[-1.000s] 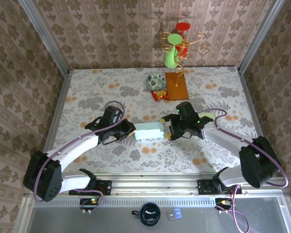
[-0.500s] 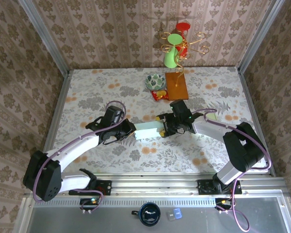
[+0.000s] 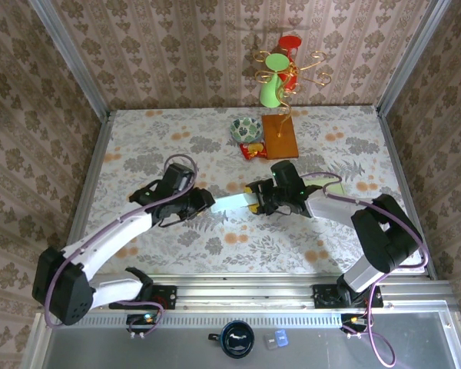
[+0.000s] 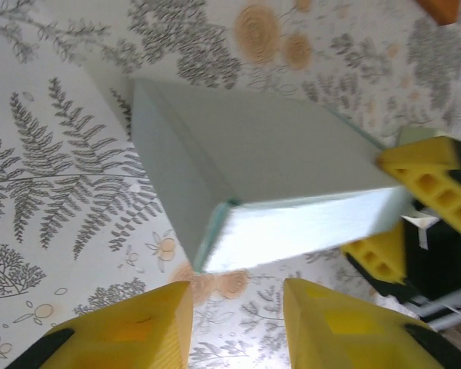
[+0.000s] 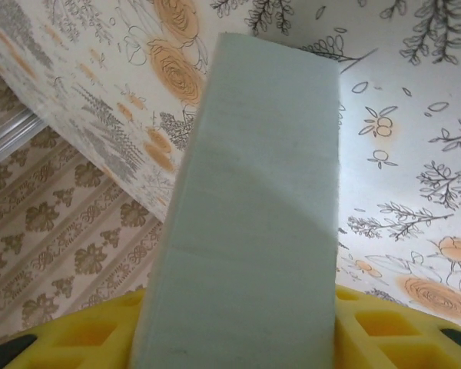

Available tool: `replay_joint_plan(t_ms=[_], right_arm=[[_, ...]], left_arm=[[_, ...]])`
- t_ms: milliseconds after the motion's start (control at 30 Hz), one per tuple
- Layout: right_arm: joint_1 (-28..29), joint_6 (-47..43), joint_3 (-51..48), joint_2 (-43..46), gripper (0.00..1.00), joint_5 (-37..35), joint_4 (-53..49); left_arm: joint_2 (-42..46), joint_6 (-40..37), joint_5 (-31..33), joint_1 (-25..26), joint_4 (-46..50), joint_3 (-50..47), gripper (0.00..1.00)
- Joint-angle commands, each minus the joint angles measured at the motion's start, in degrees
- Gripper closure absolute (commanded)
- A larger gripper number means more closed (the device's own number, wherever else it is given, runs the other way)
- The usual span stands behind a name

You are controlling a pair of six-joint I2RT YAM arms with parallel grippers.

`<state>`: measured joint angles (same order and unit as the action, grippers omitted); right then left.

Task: Fold the paper box

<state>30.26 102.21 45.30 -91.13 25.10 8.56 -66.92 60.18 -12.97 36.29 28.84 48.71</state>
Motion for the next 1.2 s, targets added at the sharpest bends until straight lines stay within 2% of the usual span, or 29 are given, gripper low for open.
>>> replay_joint_plan(t_ms=[0, 100, 167, 367, 700, 800, 833, 867, 1000, 1033, 1067, 1100, 1167], right_arm=[[0.0, -7.0, -2.0, 0.7, 0.49, 0.9, 5.5], [-0.2, -9.8, -4.4, -0.6, 0.49, 2.8, 9.3], [-0.4, -11.3, -5.9, -0.7, 0.45, 3.5, 10.0], [-1.1, -18.0, -5.1, 3.3, 0.31, 1.9, -5.0], [-2.1, -23.2, -0.1, 6.5, 0.28, 0.7, -22.8], [-2.8, -28.8, 3.2, 10.2, 0.27, -2.6, -28.9], [-3.2, -31.9, 4.6, 11.0, 0.20, -4.0, -31.0], [-4.0, -35.3, 6.4, 13.8, 0.01, -5.7, -33.7], [-9.5, -45.0, 9.3, 22.0, 0.00, -11.9, -41.0], [-11.7, -48.0, 9.6, 24.8, 0.00, -13.4, -42.8], [-13.9, -50.7, 10.2, 27.2, 0.00, -15.3, -44.7], [-15.5, -52.9, 10.6, 29.3, 0.00, -16.9, -46.0], [-18.9, -58.8, 12.0, 33.3, 0.00, -21.6, -48.5]], left_arm=[[2.5, 0.8, 0.2, -0.7, 2.3, 0.6, 0.62], [3.3, 3.8, -0.4, -1.4, -1.2, -2.7, 0.62], [3.4, 6.0, -1.1, -1.8, -4.1, -5.1, 0.62], [3.0, 5.9, -1.1, -2.5, -6.0, -6.3, 0.62], [1.2, 3.7, -1.2, -3.5, -5.8, -5.6, 0.63], [1.2, 2.0, -0.2, -4.0, -5.1, -4.4, 0.63], [1.3, 1.1, 0.4, -4.3, -4.7, -3.8, 0.63], [1.7, 0.2, 1.0, -4.7, -4.3, -3.3, 0.63], [4.5, -3.9, 4.2, -7.1, -1.9, -1.2, 0.60], [5.4, -5.4, 5.1, -8.1, -1.1, -0.7, 0.58], [6.3, -6.7, 5.9, -9.2, -0.9, -0.3, 0.34], [7.2, -7.7, 6.3, -9.8, -0.7, -0.2, 0.01], [8.9, -9.7, 6.9, -13.7, -0.9, -0.1, 0.00]])
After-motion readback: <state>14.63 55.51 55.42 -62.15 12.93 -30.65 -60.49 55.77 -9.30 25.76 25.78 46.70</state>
